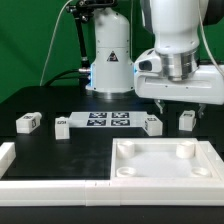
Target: Assemble one leg
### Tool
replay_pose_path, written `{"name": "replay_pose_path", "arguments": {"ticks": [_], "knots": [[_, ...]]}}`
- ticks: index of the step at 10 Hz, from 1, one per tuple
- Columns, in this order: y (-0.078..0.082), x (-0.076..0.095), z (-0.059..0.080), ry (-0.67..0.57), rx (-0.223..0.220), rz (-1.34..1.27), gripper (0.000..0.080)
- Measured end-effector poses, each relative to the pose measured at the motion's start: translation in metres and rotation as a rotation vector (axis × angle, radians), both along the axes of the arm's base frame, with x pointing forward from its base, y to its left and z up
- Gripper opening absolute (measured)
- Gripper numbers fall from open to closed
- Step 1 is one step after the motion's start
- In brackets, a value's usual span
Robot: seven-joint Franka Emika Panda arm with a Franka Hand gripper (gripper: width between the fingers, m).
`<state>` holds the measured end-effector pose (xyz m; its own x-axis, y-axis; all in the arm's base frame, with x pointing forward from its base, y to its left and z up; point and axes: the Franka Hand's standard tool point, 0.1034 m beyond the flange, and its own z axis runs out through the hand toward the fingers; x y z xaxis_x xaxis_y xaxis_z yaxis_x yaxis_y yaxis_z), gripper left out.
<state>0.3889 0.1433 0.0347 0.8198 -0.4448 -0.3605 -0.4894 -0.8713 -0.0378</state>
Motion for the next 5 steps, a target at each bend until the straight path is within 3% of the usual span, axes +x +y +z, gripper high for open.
{"name": "replay_pose_path", "arguments": {"ticks": [3, 5], "knots": [[-0.006, -0.003, -0.002, 0.209, 0.100, 0.028, 0.0649], [0.000, -0.014, -0.005, 0.317, 0.139, 0.052, 0.0649]]}}
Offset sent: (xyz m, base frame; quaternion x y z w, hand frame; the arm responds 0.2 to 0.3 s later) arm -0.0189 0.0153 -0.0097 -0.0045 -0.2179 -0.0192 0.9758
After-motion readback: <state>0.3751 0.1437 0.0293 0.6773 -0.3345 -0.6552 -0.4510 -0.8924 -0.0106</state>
